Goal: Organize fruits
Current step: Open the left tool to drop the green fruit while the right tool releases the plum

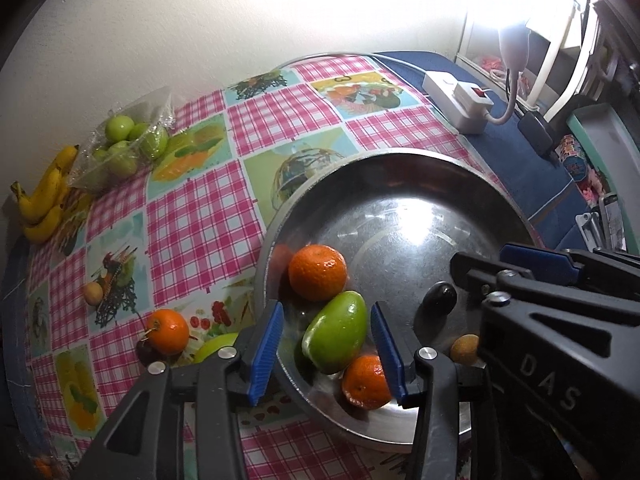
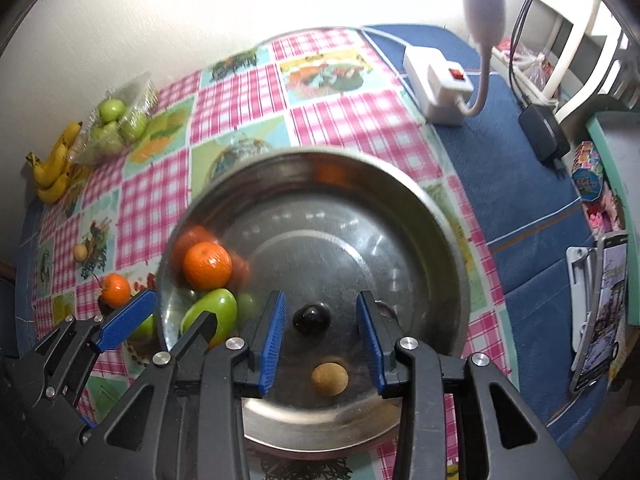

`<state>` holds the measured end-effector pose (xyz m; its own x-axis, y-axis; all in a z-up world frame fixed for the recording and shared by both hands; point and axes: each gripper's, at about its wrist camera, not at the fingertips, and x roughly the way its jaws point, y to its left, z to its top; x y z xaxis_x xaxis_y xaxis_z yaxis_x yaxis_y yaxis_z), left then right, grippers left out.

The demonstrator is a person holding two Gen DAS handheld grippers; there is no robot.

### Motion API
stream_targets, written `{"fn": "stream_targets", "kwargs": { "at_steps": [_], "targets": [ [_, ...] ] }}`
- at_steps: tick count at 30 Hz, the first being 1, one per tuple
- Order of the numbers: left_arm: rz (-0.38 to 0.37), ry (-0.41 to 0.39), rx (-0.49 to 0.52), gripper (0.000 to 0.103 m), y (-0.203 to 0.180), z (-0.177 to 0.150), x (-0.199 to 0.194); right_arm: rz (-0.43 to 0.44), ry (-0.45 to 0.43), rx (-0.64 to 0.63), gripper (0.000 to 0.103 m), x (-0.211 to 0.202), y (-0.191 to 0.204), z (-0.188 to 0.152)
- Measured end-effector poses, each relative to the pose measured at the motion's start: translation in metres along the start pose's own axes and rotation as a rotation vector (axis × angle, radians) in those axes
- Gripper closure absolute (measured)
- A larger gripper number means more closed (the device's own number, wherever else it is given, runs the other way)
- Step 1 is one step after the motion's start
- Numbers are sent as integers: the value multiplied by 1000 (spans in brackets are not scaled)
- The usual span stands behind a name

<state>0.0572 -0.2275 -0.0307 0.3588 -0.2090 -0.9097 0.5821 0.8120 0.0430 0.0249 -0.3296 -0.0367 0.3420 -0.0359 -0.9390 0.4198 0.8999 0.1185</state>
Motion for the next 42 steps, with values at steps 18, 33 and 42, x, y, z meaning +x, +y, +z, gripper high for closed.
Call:
{"fn": "stream_targets", "kwargs": {
  "at_steps": [18, 33, 42],
  "targets": [
    [60, 43, -317, 53, 90, -16, -10, -12, 1, -29, 65, 0, 12, -3],
    [97, 73, -421, 50, 128, -30, -4, -23, 26, -85, 53, 16, 36, -6],
    [115, 106, -427, 41, 131, -34, 5, -35, 21, -105, 33, 19, 41, -6]
  ]
}}
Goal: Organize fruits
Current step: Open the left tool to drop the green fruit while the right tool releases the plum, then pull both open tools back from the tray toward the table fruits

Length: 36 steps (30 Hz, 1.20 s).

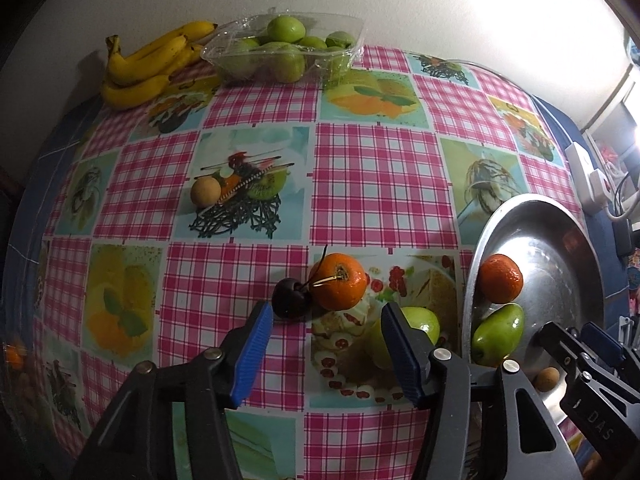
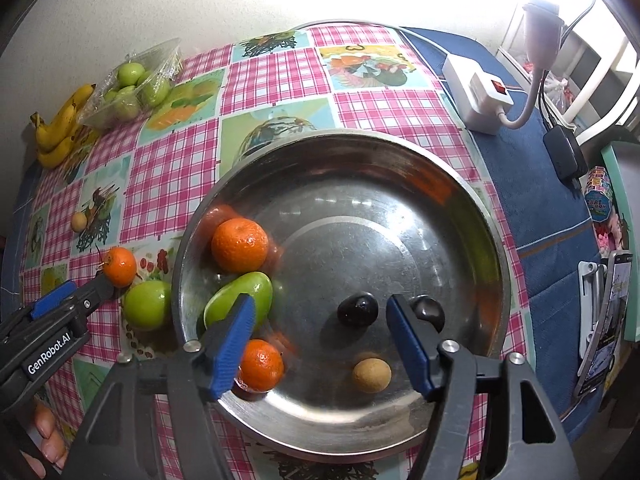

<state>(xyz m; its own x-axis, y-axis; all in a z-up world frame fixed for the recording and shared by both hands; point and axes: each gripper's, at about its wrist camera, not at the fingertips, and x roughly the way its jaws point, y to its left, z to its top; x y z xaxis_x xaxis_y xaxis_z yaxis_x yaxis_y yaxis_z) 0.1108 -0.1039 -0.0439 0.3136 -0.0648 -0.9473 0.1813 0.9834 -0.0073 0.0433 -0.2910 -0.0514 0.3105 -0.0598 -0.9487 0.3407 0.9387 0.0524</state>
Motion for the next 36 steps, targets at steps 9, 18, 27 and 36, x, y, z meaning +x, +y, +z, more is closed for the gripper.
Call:
{"fn": "stream_targets", "kwargs": {
  "at_steps": [9, 18, 27, 36],
  "targets": [
    [7, 14, -30, 32, 8, 0, 7, 7, 0, 7, 23, 2, 0, 1],
    [11, 18, -52, 17, 13, 0, 10, 4, -5, 33, 17, 2, -1, 0],
    [24, 10, -76, 0, 19, 0, 11, 6, -11, 47, 10, 2, -2, -1],
    [9, 7, -111, 0, 28, 1, 10, 21, -37, 42, 0, -1, -2, -1]
  ]
}}
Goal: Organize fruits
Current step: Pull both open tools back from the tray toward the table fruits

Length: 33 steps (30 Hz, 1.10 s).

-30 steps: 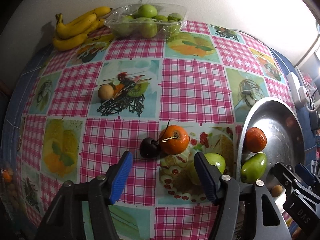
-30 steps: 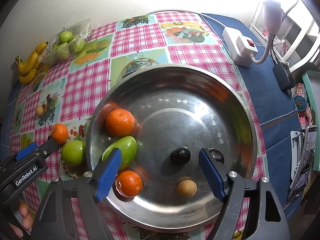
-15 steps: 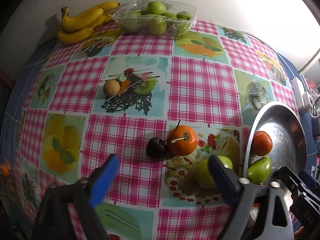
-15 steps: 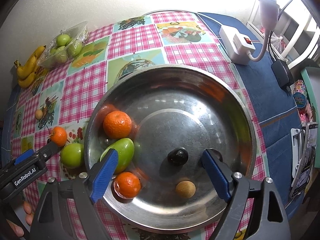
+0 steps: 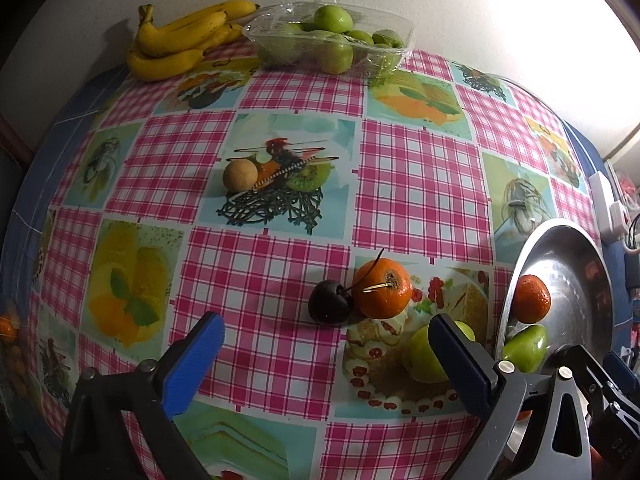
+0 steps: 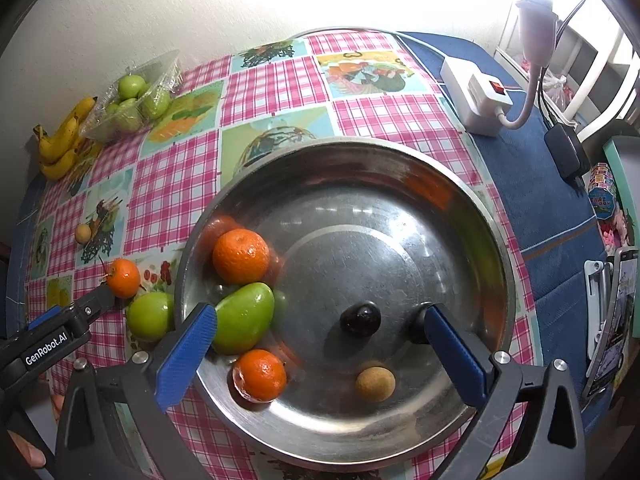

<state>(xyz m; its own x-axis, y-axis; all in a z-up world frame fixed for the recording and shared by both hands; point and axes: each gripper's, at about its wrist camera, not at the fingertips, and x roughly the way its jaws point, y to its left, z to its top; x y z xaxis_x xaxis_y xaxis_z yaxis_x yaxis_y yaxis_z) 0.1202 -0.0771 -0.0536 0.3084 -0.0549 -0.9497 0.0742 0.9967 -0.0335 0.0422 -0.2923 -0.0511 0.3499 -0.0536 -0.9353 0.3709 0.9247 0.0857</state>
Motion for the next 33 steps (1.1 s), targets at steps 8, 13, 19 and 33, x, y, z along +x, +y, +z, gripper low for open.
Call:
{"fn": "stream_targets", "kwargs": {
  "at_steps": [8, 13, 19, 33],
  "targets": [
    [-17, -11, -13, 0, 4, 2, -4, 24, -6, 2, 0, -1, 1, 0],
    [-30, -4, -23, 0, 8, 1, -3, 23, -12, -18, 0, -3, 6, 1],
    [-29, -30, -65, 0, 27, 8, -9, 56, -30, -35, 0, -6, 17, 3],
    [-21, -101, -218, 0, 99, 18, -23, 180, -134, -123, 0, -27, 65, 11]
  ]
}}
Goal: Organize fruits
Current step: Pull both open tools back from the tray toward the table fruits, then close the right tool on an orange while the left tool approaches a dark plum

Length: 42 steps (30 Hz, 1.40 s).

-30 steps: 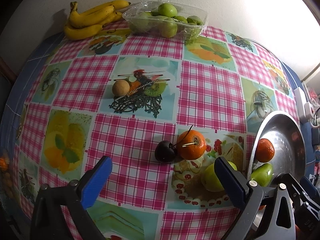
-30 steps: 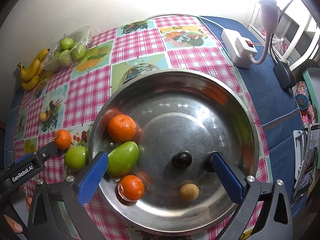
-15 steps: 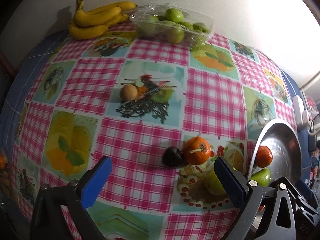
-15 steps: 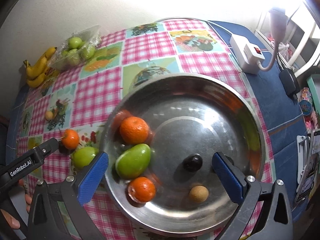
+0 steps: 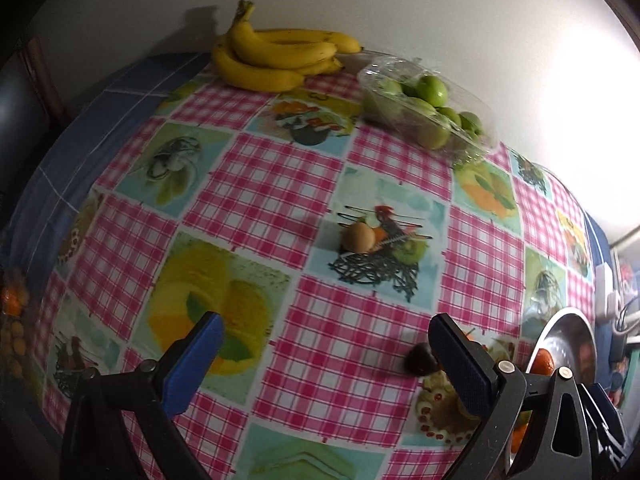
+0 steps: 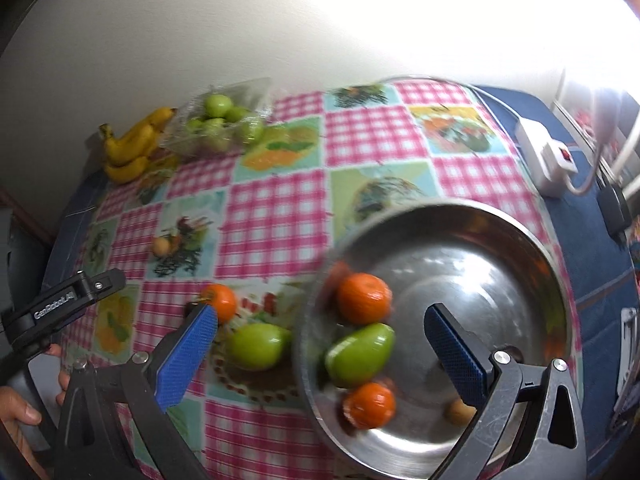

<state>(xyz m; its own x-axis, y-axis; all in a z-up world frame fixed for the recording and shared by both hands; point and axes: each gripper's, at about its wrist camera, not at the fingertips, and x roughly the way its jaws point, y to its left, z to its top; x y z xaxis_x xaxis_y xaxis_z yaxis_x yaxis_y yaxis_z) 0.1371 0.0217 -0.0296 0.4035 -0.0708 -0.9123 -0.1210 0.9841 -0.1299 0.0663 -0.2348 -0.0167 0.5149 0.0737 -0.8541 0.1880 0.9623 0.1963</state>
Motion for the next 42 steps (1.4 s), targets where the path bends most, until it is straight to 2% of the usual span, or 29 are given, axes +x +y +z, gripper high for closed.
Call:
{"fn": "stream_targets", "kwargs": {
  "at_steps": [8, 16, 20, 23, 25, 29, 42],
  "targets": [
    [0, 30, -69, 0, 21, 3, 6, 67, 6, -67, 0, 8, 37, 1],
    [-26, 55, -56, 2, 10, -1, 18, 91, 38, -64, 1, 26, 56, 1],
    [-47, 89, -82, 4, 11, -2, 31, 88, 65, -74, 14, 39, 64, -1],
    [-46, 107, -80, 4, 12, -2, 37, 91, 92, -81, 19, 50, 69, -3],
    [-47, 115, -90, 4, 12, -3, 40, 83, 111, -90, 31, 57, 72, -5],
    [-50, 121, -97, 4, 11, -4, 42, 78, 130, -102, 35, 68, 78, -5],
    [-54, 140, -114, 4, 10, -5, 51, 89, 159, -76, 57, 93, 83, -1]
  ]
}}
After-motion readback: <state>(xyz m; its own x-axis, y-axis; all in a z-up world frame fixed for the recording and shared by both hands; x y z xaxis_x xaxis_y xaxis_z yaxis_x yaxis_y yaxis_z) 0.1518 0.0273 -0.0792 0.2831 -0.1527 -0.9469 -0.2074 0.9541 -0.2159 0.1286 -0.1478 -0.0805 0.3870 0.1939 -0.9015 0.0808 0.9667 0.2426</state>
